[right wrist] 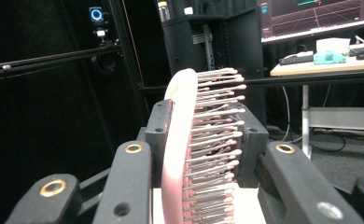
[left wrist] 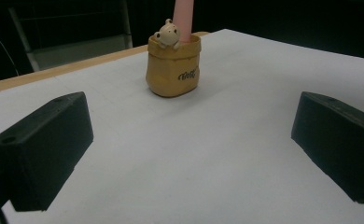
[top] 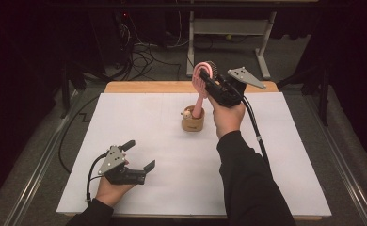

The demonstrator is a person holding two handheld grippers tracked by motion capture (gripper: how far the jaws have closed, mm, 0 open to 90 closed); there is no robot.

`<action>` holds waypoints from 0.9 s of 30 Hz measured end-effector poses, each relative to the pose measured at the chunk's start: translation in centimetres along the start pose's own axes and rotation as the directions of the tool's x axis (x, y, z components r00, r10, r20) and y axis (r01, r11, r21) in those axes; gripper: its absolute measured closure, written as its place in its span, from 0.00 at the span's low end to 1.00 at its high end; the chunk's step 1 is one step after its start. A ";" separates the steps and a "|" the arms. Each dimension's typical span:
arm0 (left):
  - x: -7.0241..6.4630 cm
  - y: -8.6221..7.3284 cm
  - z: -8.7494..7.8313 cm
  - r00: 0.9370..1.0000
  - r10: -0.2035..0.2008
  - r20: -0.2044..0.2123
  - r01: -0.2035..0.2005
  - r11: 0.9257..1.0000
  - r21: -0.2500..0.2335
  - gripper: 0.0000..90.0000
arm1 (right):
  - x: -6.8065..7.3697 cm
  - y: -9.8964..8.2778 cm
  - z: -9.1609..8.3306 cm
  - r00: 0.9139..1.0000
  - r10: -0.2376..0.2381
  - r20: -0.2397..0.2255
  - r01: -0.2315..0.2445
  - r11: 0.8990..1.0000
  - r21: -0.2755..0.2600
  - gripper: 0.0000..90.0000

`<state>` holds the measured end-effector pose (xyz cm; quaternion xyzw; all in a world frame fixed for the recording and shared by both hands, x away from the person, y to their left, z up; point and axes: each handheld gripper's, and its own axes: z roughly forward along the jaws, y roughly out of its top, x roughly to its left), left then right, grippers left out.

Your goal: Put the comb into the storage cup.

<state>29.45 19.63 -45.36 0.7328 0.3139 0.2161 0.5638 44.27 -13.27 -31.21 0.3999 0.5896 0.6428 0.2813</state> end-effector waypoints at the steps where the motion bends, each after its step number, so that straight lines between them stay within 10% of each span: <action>1: 0.0 0.0 0.0 1.000 0.001 0.000 -0.001 1.000 0.000 0.00 | 0.1 -0.1 0.1 1.000 0.000 0.003 0.000 1.000 0.000 0.74; 27: 0.0 -0.1 0.0 1.000 0.001 -0.002 -0.001 1.000 0.003 0.00 | 0.9 -2.2 1.9 1.000 -0.005 -0.001 0.005 1.000 0.013 0.74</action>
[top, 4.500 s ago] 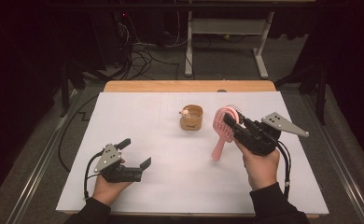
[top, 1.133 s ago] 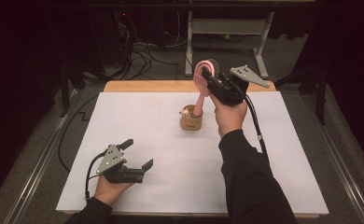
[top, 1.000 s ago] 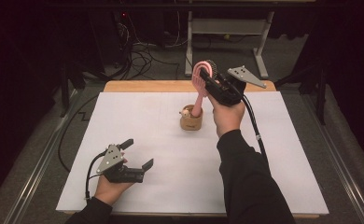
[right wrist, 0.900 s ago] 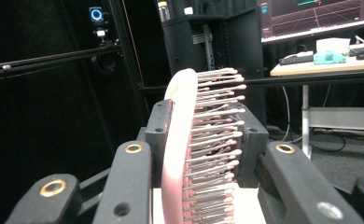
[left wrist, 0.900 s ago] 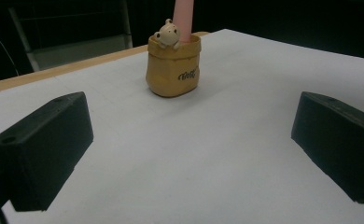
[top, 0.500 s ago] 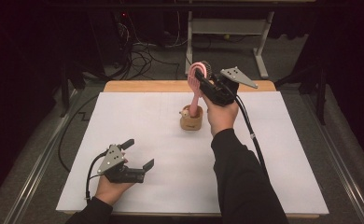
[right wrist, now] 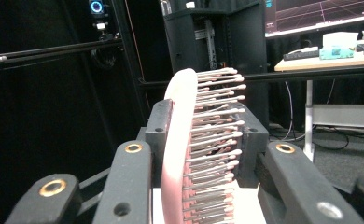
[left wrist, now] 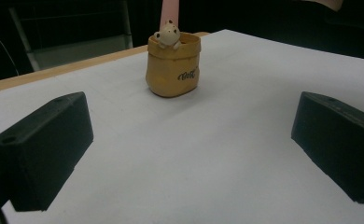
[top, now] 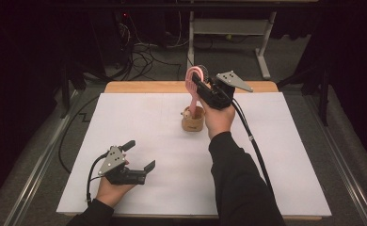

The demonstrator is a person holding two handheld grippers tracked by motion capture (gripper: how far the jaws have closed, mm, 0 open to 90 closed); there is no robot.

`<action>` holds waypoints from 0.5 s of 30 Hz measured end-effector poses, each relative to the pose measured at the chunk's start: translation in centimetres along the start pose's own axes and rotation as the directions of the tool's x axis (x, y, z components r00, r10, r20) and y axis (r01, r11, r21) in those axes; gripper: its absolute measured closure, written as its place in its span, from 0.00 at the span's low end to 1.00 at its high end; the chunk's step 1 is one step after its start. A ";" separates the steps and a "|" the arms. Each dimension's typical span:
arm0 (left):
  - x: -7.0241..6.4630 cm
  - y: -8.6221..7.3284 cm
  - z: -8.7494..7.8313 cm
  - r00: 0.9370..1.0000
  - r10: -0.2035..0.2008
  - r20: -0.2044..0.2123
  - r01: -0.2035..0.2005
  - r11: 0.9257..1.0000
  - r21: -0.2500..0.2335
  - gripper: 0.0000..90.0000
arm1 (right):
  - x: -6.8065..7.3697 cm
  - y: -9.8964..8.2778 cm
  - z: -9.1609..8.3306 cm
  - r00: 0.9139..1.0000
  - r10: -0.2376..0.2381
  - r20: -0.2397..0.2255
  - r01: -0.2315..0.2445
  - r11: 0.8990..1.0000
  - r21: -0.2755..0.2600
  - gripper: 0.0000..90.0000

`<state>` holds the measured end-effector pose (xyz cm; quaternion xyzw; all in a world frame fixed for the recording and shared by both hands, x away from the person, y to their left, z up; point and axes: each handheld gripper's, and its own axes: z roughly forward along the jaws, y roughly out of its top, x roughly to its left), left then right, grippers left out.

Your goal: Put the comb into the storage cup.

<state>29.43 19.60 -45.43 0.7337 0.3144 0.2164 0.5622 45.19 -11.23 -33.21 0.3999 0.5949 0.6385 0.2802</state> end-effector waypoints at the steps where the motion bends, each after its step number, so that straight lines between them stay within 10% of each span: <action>1: 0.0 0.0 0.0 1.000 0.000 0.000 0.000 1.000 0.000 0.00 | 0.0 0.0 0.0 1.000 -0.002 0.000 0.002 1.000 0.000 0.74; 15: 0.0 -0.1 0.1 1.000 0.000 -0.001 0.000 1.000 0.005 0.00 | 0.0 -1.1 0.5 1.000 0.008 -0.002 -0.008 1.000 0.007 0.74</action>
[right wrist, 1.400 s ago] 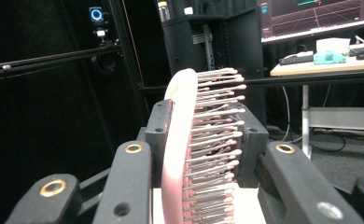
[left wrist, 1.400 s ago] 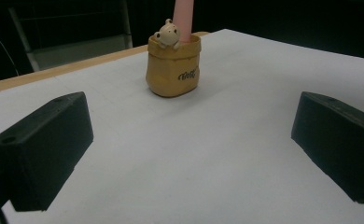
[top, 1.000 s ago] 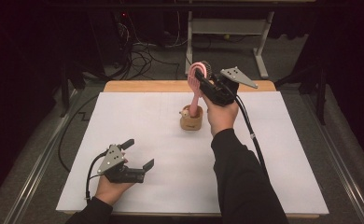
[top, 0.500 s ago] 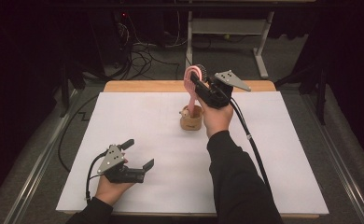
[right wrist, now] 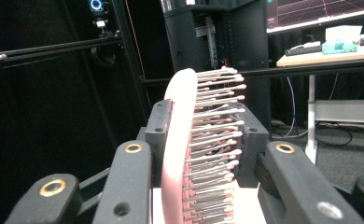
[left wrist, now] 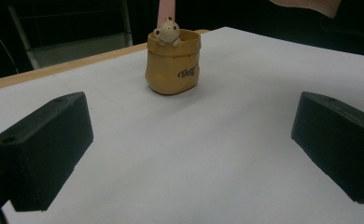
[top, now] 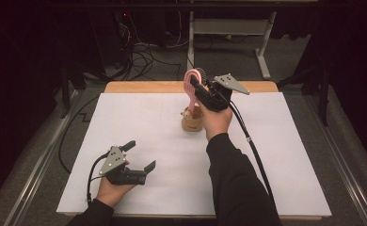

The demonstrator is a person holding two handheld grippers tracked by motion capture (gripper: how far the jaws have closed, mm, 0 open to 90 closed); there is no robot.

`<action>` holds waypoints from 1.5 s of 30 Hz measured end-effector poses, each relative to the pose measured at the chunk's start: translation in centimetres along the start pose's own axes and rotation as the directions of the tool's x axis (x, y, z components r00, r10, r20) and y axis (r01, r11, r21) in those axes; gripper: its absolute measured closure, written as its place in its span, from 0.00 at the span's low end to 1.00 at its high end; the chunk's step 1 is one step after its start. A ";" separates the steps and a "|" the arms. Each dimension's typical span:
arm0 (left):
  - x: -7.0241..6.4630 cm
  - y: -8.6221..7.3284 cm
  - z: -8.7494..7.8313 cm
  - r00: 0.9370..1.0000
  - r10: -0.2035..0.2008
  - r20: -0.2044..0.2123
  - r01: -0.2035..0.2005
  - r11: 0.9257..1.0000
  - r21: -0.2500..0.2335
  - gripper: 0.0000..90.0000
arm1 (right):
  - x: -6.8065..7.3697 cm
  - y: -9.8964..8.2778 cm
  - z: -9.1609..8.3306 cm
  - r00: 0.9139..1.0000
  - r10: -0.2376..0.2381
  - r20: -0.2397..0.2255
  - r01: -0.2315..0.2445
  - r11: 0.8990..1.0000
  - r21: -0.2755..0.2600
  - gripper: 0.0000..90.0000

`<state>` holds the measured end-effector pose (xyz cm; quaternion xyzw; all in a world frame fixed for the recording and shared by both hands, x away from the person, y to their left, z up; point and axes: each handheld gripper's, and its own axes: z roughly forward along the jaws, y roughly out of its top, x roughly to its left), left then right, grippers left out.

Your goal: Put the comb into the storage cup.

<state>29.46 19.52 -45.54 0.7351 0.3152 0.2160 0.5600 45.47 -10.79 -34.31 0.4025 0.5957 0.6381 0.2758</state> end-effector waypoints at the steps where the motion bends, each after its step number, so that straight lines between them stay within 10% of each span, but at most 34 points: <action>1: 0.0 0.0 0.0 1.000 0.000 0.000 0.000 1.000 0.000 0.00 | 0.0 0.0 0.0 1.000 0.001 0.000 -0.001 1.000 0.001 0.74; 45: 0.0 -0.1 0.0 1.000 0.004 0.006 -0.004 1.000 0.005 0.00 | 0.1 -1.6 0.9 1.000 0.011 0.010 -0.011 0.999 0.048 0.74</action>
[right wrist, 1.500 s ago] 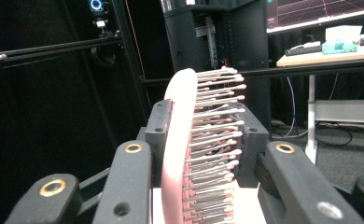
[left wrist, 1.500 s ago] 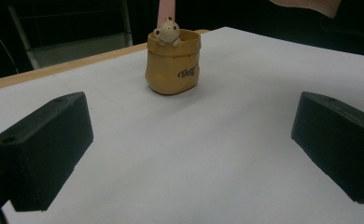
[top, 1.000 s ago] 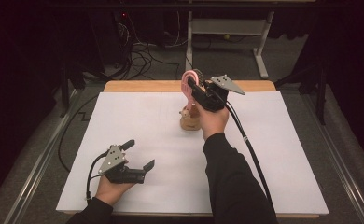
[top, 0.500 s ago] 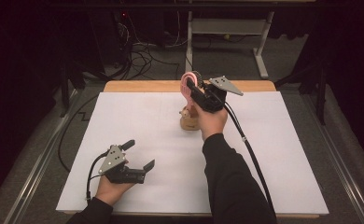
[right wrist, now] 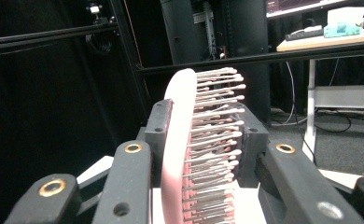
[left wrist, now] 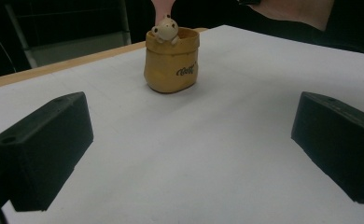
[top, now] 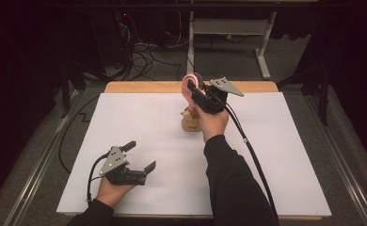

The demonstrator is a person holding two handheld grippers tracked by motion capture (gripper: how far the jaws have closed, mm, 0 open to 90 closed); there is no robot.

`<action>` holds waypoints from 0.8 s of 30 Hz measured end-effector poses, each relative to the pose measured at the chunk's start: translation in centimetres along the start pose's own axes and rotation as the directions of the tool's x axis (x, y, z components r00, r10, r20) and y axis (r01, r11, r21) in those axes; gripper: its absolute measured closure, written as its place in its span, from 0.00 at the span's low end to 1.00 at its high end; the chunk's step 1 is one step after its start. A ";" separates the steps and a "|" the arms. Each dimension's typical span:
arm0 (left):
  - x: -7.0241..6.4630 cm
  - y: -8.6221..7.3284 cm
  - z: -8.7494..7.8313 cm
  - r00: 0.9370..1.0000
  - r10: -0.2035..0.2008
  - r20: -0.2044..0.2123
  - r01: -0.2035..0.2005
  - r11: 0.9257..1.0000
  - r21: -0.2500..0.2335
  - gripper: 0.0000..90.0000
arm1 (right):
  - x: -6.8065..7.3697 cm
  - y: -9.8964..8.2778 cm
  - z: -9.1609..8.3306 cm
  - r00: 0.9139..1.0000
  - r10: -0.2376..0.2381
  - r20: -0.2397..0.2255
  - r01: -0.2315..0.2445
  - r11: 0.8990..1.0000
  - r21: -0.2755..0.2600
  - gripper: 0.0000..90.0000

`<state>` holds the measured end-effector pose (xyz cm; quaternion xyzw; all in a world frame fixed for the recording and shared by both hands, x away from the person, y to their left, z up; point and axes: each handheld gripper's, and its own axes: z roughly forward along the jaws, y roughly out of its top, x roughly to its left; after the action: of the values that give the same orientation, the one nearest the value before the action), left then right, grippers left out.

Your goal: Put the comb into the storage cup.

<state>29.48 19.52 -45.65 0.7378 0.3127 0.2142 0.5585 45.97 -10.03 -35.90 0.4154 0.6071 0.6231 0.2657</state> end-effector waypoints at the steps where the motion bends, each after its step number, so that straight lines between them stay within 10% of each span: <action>1: 0.0 0.0 0.0 1.000 -0.001 0.001 0.001 1.000 0.000 0.00 | 0.0 0.0 0.0 1.000 -0.001 0.001 0.001 1.000 0.001 0.74; 24: 0.0 0.0 0.1 1.000 -0.004 0.004 0.004 1.000 0.001 0.00 | -0.6 0.0 -0.2 0.999 -0.023 0.022 0.022 0.998 0.062 0.68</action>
<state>29.56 19.44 -45.72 0.7379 0.3133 0.2113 0.5592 46.12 -10.65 -36.05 0.4238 0.6274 0.5963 0.2667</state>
